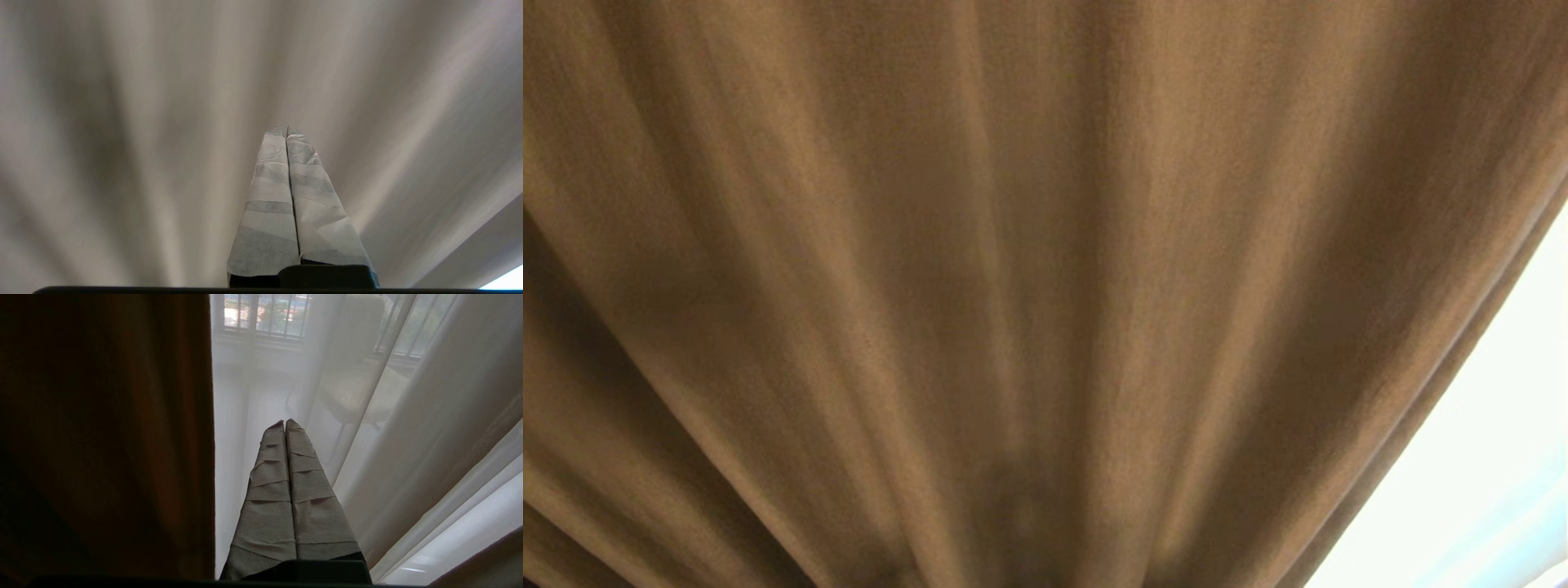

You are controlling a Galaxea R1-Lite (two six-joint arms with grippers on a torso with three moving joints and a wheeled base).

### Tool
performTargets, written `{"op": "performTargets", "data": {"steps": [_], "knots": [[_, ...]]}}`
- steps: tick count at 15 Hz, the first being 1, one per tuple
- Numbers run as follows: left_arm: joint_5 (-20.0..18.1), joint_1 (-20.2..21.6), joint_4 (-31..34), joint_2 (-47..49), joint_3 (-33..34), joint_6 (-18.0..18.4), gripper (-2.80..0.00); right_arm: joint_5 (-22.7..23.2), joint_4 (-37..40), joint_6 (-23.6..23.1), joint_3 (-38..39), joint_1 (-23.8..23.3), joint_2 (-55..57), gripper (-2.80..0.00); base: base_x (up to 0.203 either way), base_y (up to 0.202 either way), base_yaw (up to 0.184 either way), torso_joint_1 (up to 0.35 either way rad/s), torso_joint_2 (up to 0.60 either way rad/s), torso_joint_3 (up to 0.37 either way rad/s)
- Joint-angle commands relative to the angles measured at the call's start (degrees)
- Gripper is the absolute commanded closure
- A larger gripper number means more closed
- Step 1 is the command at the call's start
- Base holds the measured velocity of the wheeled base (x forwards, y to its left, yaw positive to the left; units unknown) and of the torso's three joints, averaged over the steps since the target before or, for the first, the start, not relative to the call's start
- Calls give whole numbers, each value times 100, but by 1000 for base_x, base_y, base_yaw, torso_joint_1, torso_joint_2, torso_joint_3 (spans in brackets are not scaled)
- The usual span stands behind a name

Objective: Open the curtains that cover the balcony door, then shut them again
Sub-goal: Close the outer curtains on both sides

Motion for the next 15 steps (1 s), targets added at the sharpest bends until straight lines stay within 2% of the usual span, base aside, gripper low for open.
{"op": "performTargets", "data": {"steps": [1,5,8,11,15], "knots": [[6,27,0,-473,664,117,0,4,-1,-7,0,1,-2,0,0,0,0,0,0,0],[187,46,-7,-1576,2207,363,0,4,-1,-7,0,1,-2,0,0,0,0,0,0,0],[808,32,-19,-2369,3128,597,0,4,-1,-7,0,1,-2,0,0,0,0,0,0,0],[999,92,-46,-2981,3703,693,0,4,-9,-7,0,1,-2,0,0,0,0,0,0,0],[975,145,-54,-3771,4089,715,0,4,-2,-7,0,1,-2,0,0,0,0,0,0,0]]}}
